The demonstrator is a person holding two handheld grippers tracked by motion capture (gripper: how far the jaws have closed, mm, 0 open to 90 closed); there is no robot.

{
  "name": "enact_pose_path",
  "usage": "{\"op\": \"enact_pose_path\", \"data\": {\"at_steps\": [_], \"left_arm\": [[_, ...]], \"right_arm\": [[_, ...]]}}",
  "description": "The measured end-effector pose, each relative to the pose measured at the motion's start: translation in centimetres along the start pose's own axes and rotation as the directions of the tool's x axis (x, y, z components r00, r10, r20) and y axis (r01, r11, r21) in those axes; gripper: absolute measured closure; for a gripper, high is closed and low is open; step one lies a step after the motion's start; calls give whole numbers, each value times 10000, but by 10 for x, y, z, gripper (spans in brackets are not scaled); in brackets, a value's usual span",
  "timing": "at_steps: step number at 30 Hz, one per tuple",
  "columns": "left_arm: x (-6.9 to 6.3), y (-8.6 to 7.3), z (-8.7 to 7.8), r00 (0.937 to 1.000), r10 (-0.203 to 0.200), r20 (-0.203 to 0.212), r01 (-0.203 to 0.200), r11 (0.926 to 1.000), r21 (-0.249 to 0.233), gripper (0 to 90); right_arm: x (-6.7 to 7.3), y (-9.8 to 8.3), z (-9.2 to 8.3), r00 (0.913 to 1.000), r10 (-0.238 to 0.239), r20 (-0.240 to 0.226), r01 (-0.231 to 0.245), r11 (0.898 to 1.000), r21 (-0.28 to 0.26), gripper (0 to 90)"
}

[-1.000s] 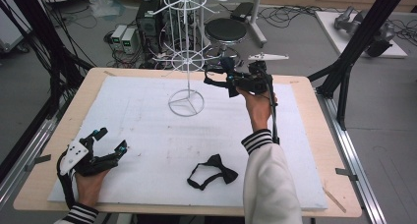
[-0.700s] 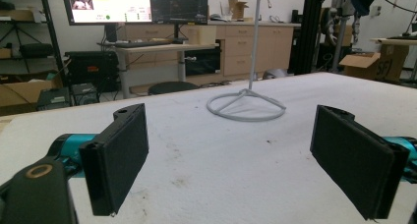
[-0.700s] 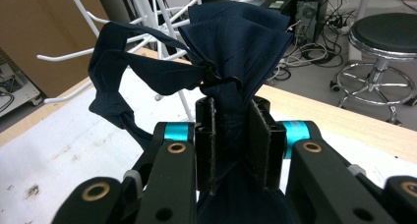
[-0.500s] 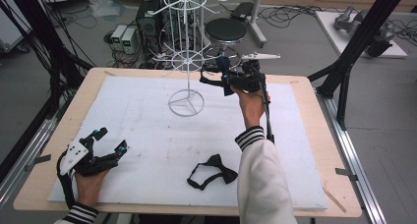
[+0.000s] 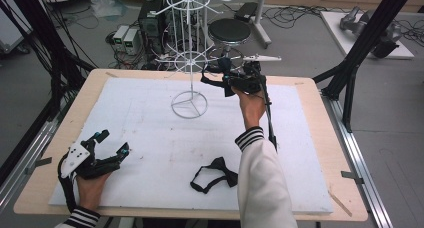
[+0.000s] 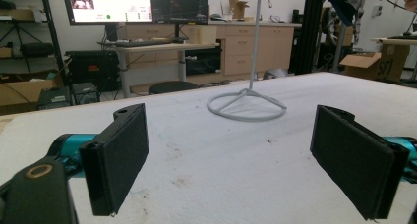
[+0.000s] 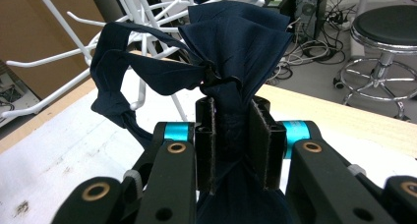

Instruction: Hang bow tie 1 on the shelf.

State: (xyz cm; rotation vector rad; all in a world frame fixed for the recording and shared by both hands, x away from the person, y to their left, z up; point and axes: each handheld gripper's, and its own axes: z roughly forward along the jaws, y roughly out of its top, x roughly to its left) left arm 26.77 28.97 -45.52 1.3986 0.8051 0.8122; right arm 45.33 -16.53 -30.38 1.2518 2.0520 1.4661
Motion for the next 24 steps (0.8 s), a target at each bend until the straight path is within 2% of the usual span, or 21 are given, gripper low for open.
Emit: {"op": "enact_pose_path", "data": {"at_steps": [18,24], "left_arm": [[0,0,0,10000,-10,3,10,10000,-10,150],[0,0,0,10000,-8,2,8,10000,-10,150]], "right_arm": [[2,-3,9,9989,-462,78,459,9985,309,737],[1,-4,9,9980,-580,238,569,9974,439,678]]}}
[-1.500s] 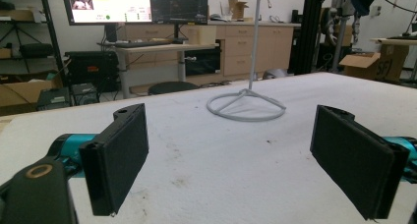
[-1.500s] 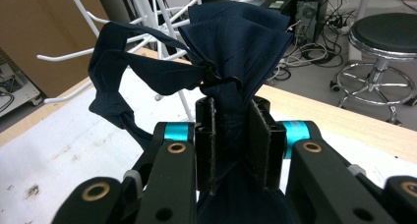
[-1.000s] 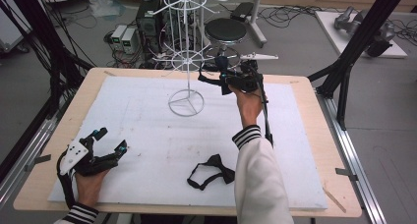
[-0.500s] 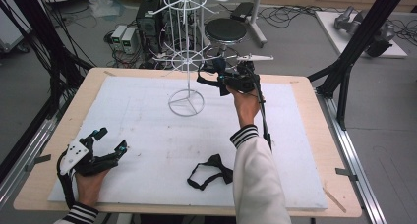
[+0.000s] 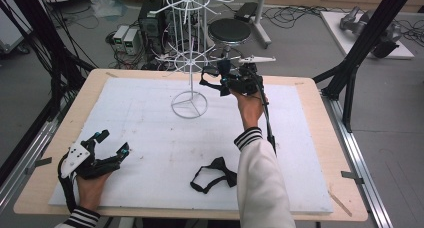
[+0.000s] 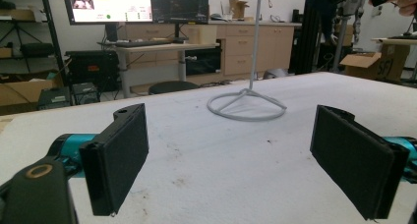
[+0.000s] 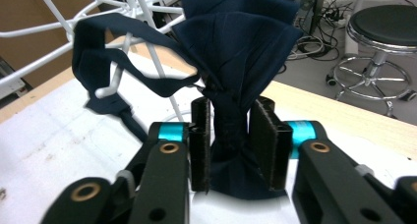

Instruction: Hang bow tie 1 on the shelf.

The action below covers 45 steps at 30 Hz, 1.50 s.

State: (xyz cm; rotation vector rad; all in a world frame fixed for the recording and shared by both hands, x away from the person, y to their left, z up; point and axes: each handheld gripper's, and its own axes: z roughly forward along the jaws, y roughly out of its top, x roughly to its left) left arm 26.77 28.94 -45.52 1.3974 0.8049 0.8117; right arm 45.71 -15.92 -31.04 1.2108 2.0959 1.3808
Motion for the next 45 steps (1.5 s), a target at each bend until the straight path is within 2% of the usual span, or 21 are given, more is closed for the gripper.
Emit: {"op": "enact_pose_path", "data": {"at_steps": [1,2,4,5,6,8,9,11,14,15,18,25,33,36,37,38,43,45], "left_arm": [[0,0,0,10000,5,2,-5,10000,1,150],[0,0,0,10000,5,2,-5,10000,1,150],[0,0,0,10000,4,-6,-4,10000,-9,150],[0,0,0,10000,7,-1,-7,10000,-1,150],[0,0,0,10000,8,-8,-8,10000,-11,150],[0,0,0,10000,24,-4,-24,10000,-6,150],[0,0,0,10000,30,-4,-30,10000,-20,150],[0,0,0,10000,33,-12,-33,10000,-14,150],[0,0,0,10000,48,-14,-48,10000,12,150],[0,0,0,10000,52,-18,-52,10000,9,150],[0,0,0,10000,62,-18,-62,10000,9,150],[-1,0,0,10000,91,-24,-92,10000,-18,150],[-2,0,-2,9998,177,-7,-177,9997,-173,149],[-2,0,-2,9998,184,-11,-184,9997,-169,149],[-2,0,-2,9998,188,-12,-188,9997,-167,149],[-2,0,-2,9998,196,-10,-196,9997,-166,149],[-2,0,-2,9998,212,-8,-213,9996,-172,149],[-2,0,-2,9998,197,-2,-197,9997,-167,149]], "right_arm": [[0,0,-1,10000,-49,16,49,10000,23,635],[0,0,-1,10000,-49,16,49,10000,23,635],[-1,-1,-2,10000,-31,-43,32,10000,91,517],[-1,-1,-2,10000,-31,-43,32,10000,91,517],[-2,-1,-3,9999,-63,-156,65,9999,147,381],[-2,-1,-5,9998,-128,-166,134,9992,375,280],[-2,-1,-5,9998,-128,-166,134,9992,375,280],[-1,-1,-8,9995,-285,-149,294,9978,601,187],[2,-1,-16,9983,-590,-6,588,9950,808,116],[3,-1,-20,9982,-604,68,596,9945,862,116],[5,-8,-34,9973,-736,8,736,9973,90,115],[-3,-35,-78,9970,-778,58,780,9943,-733,109],[-9,-67,-123,9948,-1017,39,1008,9792,-1758,108],[-8,-76,-130,9938,-1111,96,1109,9764,-1852,107],[-8,-84,-136,9937,-1117,90,1113,9736,-1994,108],[-8,-84,-136,9937,-1117,90,1113,9736,-1994,108],[-8,-106,-145,9936,-1123,113,1121,9705,-2134,108],[-8,-115,-149,9939,-1105,64,1088,9642,-2418,108]]}}
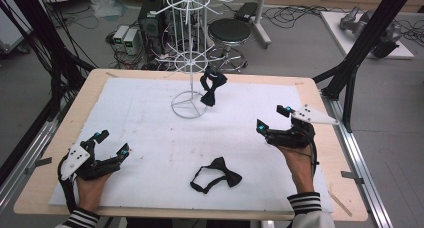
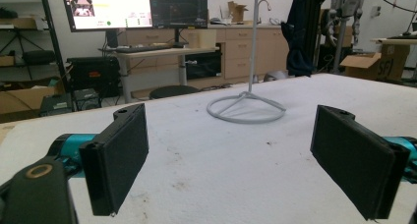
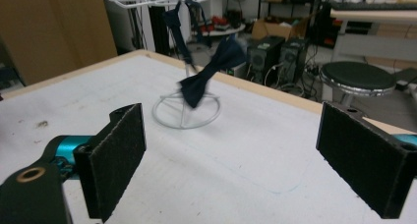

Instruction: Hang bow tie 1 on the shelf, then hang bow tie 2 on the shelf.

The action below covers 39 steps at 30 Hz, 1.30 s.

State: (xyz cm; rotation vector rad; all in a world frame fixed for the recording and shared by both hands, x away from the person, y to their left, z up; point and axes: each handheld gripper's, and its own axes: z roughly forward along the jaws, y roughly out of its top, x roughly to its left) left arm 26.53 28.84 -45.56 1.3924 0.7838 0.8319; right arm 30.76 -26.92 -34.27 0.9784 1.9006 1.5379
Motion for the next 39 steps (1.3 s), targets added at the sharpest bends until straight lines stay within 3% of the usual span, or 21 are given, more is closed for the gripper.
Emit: {"op": "enact_pose_path", "data": {"at_steps": [9,22,30,36,39], "left_arm": [[0,0,0,10000,37,-29,-37,10000,46,149],[0,0,0,10000,4,-42,-4,10000,74,149],[-1,0,1,9999,142,-43,-142,9998,120,149],[0,1,2,9999,19,-103,-17,9999,164,149],[0,0,2,9999,-19,-131,21,9999,160,149]], "right_arm": [[10,-31,-24,9998,213,4,-212,9972,-724,108],[13,-63,-40,9994,299,173,-290,9982,-520,108],[13,-68,-43,9990,371,260,-357,9980,-527,108],[14,-68,-42,9996,104,246,-92,9987,-502,108],[13,-69,-43,9995,195,254,-182,9986,-496,108]]}}
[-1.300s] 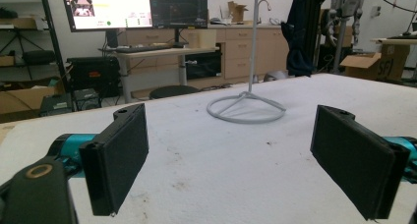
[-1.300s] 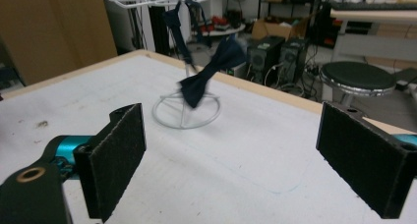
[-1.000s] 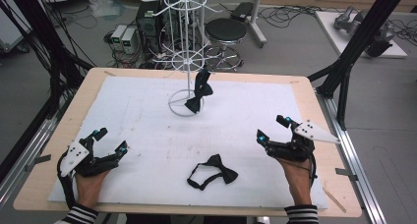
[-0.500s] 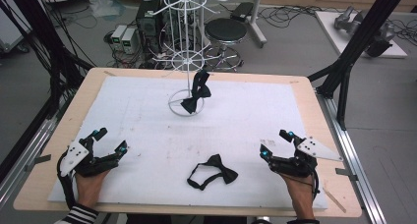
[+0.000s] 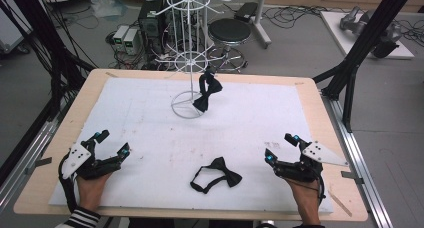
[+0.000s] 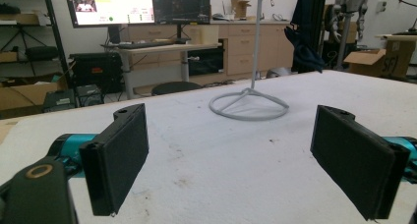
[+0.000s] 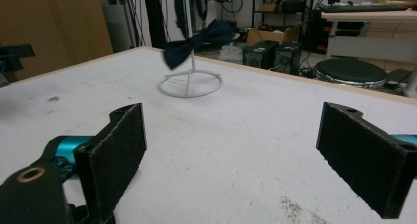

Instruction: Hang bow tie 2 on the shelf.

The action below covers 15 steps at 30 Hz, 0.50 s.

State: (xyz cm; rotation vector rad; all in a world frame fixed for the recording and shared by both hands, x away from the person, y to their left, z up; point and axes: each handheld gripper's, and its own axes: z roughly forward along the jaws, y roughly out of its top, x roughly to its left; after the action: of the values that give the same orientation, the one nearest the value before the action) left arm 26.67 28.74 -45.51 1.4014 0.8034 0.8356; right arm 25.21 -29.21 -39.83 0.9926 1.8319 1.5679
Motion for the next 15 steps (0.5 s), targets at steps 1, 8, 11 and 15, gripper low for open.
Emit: {"op": "enact_pose_path", "data": {"at_steps": [1,8,11,15], "left_arm": [[0,0,0,10000,-4,3,4,10000,11,149],[0,0,0,10000,49,25,-49,10000,14,149],[0,0,0,10000,68,16,-68,10000,9,149],[0,0,0,10000,52,26,-52,9999,92,151]], "right_arm": [[-1,0,0,10000,-11,7,11,10000,-6,108],[-4,0,-4,10000,34,4,-34,10000,27,108],[-6,2,-6,9999,106,129,-107,9999,5,108],[-8,6,-8,9999,44,135,-44,10000,7,108]]}}
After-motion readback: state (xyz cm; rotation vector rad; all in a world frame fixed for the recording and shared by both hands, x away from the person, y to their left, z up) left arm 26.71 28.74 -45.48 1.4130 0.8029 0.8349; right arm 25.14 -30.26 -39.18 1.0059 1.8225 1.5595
